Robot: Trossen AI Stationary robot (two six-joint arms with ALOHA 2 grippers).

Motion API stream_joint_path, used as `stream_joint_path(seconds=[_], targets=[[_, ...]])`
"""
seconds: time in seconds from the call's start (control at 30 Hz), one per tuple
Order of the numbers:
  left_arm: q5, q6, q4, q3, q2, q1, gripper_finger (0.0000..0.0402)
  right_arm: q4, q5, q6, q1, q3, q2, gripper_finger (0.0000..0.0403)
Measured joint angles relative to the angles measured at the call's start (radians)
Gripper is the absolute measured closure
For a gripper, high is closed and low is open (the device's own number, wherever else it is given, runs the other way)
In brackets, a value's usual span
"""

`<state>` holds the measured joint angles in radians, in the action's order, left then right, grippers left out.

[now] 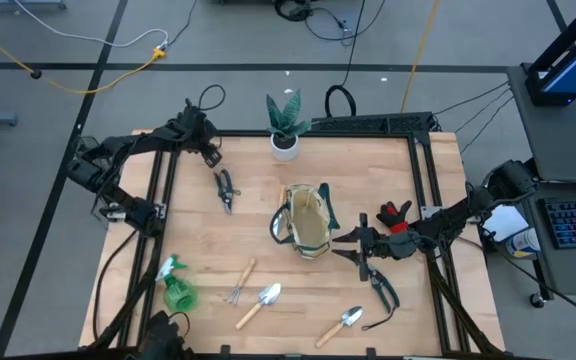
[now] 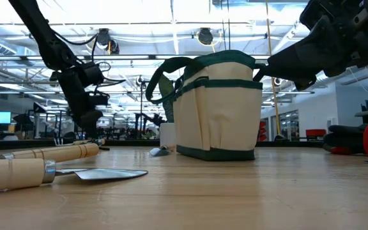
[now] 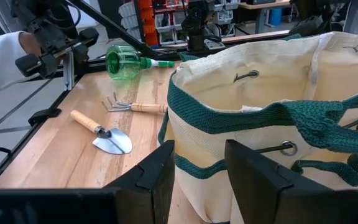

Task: Pick & Place Garden tools in Gardening bag
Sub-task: Put the top brown hand rake into the gardening bag

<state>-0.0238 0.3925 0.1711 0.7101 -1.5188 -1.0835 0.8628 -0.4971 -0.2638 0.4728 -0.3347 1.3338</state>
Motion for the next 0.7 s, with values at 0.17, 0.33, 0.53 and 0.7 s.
stream_joint_path(seconds=[0.17, 0.33, 0.53, 0.7], targets=[[-0.055, -0.040, -0.003, 0.000, 0.000, -0.021, 0.0215, 0.000, 0.000, 0.019, 0.000, 0.000, 0.000, 0.0268], [-0.057, -0.082, -0.010, 0.000, 0.000, -0.035, 0.0215, 0.000, 0.000, 0.023, 0.000, 0.000, 0.000, 0.0268], [-0.058, -0.108, -0.017, 0.000, -0.006, -0.041, 0.0215, 0.000, 0.000, 0.023, 0.000, 0.000, 0.000, 0.0268], [-0.072, -0.138, -0.035, 0.015, -0.086, -0.039, 0.0215, 0.000, 0.000, 0.024, -0.001, 0.000, 0.000, 0.0268]])
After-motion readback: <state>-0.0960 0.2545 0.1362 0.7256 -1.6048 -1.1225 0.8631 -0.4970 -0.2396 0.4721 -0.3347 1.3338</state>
